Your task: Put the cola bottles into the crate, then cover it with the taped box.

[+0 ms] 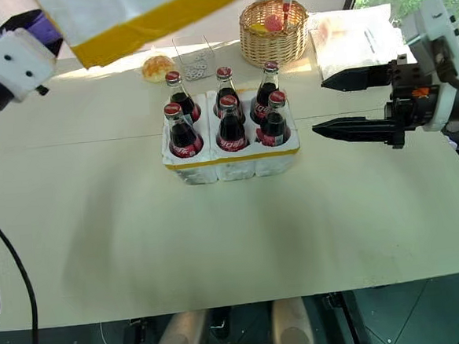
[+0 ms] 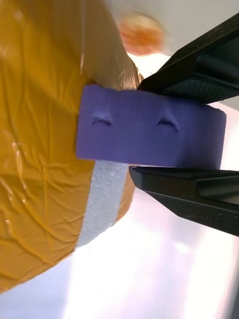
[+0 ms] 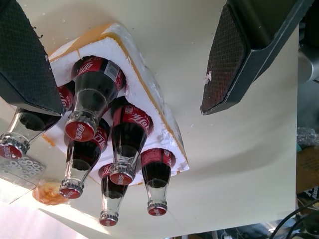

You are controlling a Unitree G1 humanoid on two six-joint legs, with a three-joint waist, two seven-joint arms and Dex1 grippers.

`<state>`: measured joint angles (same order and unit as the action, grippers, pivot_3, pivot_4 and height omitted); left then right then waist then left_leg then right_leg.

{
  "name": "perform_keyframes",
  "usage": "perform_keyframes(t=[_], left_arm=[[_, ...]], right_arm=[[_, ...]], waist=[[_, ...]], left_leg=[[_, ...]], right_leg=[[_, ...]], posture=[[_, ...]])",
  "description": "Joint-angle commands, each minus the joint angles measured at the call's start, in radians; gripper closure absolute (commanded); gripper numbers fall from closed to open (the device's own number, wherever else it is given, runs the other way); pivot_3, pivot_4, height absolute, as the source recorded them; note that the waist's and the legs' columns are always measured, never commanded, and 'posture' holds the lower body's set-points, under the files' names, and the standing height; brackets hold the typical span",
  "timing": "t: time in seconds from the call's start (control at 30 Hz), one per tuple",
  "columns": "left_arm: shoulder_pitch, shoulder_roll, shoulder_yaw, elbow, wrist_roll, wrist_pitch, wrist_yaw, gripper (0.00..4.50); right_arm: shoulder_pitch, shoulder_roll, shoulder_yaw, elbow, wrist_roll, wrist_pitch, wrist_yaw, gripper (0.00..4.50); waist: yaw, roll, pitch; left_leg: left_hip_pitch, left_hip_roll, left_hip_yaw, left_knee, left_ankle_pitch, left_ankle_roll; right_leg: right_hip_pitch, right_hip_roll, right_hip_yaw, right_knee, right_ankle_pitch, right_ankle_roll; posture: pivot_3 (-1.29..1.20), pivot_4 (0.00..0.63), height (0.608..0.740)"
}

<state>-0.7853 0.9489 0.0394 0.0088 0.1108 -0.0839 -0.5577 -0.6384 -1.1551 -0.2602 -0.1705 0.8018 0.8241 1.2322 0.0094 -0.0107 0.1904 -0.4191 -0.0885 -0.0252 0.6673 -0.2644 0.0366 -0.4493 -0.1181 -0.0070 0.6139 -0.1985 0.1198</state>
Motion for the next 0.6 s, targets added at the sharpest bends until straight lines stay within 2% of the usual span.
perform_keyframes(t=[0.03,0.17,0.3,0.43,0.6], left_arm=[[-0.053,0.027,-0.006,-0.058,-0.052,-0.06,-0.115,2.87],[-0.052,0.024,-0.048,-0.024,-0.017,-0.137,-0.172,2.87],[-0.034,0.05,-0.113,0.031,0.111,-0.28,-0.177,2.87],[-0.01,0.041,-0.137,0.034,0.211,-0.323,-0.134,2.87],[0.035,-0.01,-0.151,-0.002,0.315,-0.294,-0.074,2.87]], right_arm=[[0.003,0.006,-0.014,-0.006,-0.004,-0.02,-0.005,0.0],[0.01,0.017,-0.024,-0.009,0.004,-0.017,-0.021,0.0],[0.025,0.023,-0.039,-0.023,0.008,-0.015,-0.04,0.0],[0.049,0.022,-0.064,-0.042,0.021,-0.008,-0.057,0.0],[0.072,0.026,-0.087,-0.064,0.033,-0.001,-0.08,0.0]], waist=[[0.0,0.0,0.0],[0.001,0.001,0.0],[0.002,0.0,0.0],[0.003,0.0,0.0],[0.004,0.0,0.0]], left_leg=[[0.0,0.0,0.0,0.0,0.0,0.0],[0.001,0.0,0.001,0.0,0.0,0.0],[0.001,0.0,0.001,0.0,0.001,0.0],[0.001,-0.001,0.001,0.0,0.0,0.001],[0.001,-0.001,0.001,0.001,0.0,0.001]], right_leg=[[0.0,0.0,0.0,0.0,0.0,0.0],[0.0,0.001,0.0,0.001,0.0,0.0],[0.001,0.002,0.0,0.001,0.0,0.0],[0.001,0.001,0.0,0.0,0.0,0.0],[0.002,0.001,0.0,0.001,0.0,0.0]], posture=[[0.0,0.15,0.74],[0.0,0.15,0.74],[0.0,0.15,0.74],[0.0,0.15,0.74],[0.0,0.15,0.74]])
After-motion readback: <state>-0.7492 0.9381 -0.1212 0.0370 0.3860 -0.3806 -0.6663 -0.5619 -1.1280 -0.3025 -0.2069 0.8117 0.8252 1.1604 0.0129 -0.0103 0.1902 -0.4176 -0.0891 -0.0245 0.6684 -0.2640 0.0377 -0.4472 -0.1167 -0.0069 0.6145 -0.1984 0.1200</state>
